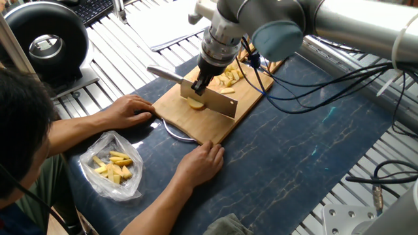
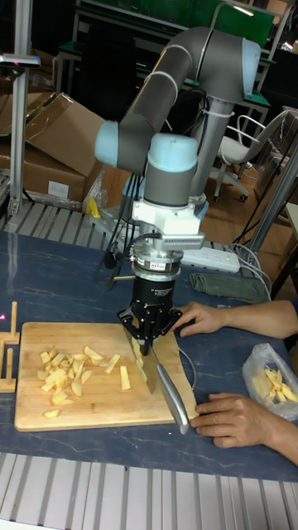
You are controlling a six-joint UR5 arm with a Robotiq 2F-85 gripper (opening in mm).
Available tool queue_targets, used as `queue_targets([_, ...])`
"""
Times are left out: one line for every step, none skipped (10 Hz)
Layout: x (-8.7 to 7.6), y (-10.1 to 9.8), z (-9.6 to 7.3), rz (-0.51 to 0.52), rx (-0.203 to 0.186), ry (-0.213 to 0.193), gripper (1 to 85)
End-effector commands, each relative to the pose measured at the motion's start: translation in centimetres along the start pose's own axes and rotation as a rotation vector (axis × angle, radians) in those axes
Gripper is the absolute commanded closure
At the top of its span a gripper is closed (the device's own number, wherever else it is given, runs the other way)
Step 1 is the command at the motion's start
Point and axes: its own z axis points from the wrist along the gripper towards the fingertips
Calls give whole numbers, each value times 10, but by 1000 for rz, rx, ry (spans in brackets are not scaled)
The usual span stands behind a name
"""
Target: Chop the potatoes
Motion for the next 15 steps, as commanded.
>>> queue_targets([-7,-2,-35,15,-21,48,847])
queue_targets([-15,3,-34,28,-35,39,847])
queue_targets([-21,4,-34,36,-33,41,847])
queue_targets([-24,5,-33,40,-27,44,847])
queue_targets([-25,6,-33,41,-27,44,847])
queue_targets([-27,6,-30,42,-30,39,847])
queue_targets([-28,5,-27,37,-27,34,847])
queue_targets([-29,3,-25,26,-22,29,847])
queue_targets([-29,1,-23,13,-19,27,847])
queue_targets([-28,-1,-20,-4,-18,23,847])
queue_targets([-29,-1,-17,-9,-22,18,847])
queue_targets([-27,-1,-16,-9,-19,19,847])
queue_targets([-25,-1,-14,-9,-19,19,847])
queue_targets([-24,-2,-13,-9,-20,17,847])
queue_targets([-22,-2,-12,-9,-21,15,847])
